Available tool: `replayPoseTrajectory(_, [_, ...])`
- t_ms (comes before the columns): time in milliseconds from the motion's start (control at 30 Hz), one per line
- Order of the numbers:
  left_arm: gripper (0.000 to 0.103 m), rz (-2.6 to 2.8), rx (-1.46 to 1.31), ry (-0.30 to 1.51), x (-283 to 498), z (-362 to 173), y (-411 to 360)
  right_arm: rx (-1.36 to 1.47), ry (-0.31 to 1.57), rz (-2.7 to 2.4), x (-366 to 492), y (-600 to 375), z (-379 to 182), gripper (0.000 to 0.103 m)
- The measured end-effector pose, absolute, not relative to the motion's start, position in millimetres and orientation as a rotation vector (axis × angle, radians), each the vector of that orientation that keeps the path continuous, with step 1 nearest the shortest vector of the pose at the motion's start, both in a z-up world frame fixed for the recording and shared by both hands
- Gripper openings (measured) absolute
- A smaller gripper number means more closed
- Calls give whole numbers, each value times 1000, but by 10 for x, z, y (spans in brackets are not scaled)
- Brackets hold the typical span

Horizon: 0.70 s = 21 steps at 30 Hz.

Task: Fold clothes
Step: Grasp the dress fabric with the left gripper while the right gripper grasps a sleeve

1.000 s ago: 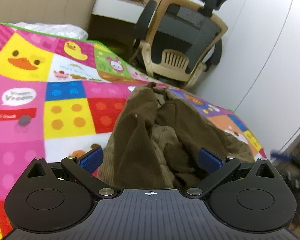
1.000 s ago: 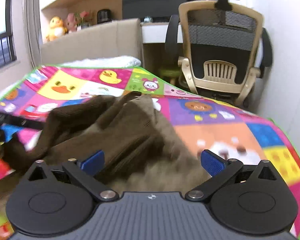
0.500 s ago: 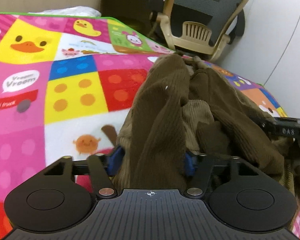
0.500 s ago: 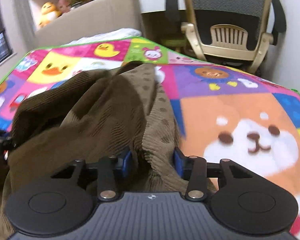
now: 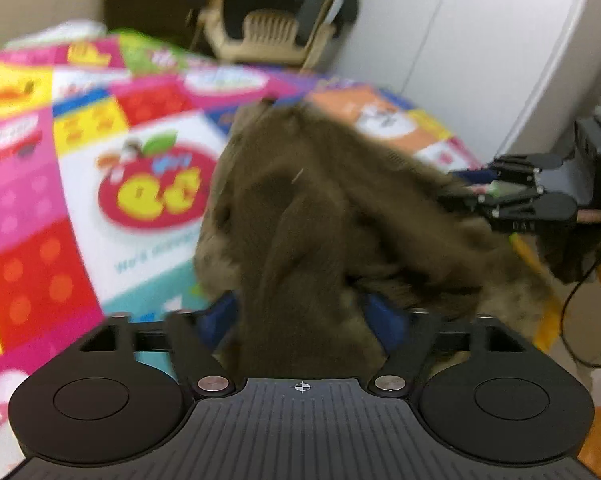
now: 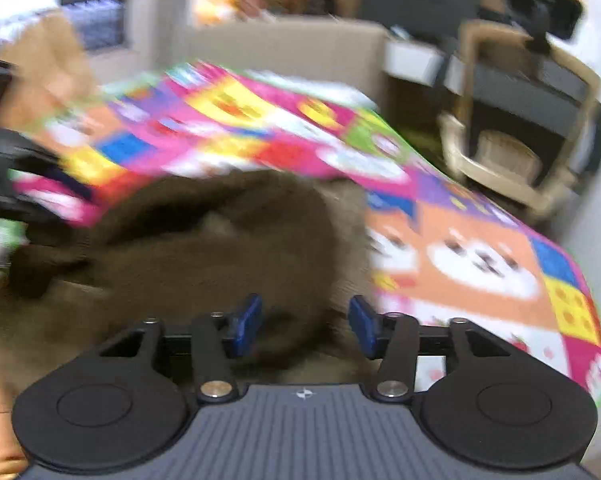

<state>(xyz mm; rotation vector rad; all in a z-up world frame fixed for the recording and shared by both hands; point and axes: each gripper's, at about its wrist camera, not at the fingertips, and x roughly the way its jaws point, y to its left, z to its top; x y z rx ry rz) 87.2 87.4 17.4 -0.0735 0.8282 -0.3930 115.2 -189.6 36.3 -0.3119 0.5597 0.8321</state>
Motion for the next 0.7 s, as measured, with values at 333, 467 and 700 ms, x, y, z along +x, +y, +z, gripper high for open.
replayPoseTrajectory(333, [64, -224, 82, 826, 1171, -50, 574, -652, 493, 1012, 749, -1205, -178, 51])
replayPoseTrajectory(467, [24, -188, 128, 787, 1353, 6, 625, -589, 393, 883, 1136, -1208, 173, 18])
replayPoseTrajectory(700, [14, -1, 89, 673, 1812, 235, 1314, -305, 302, 406, 2677, -1890, 831, 16])
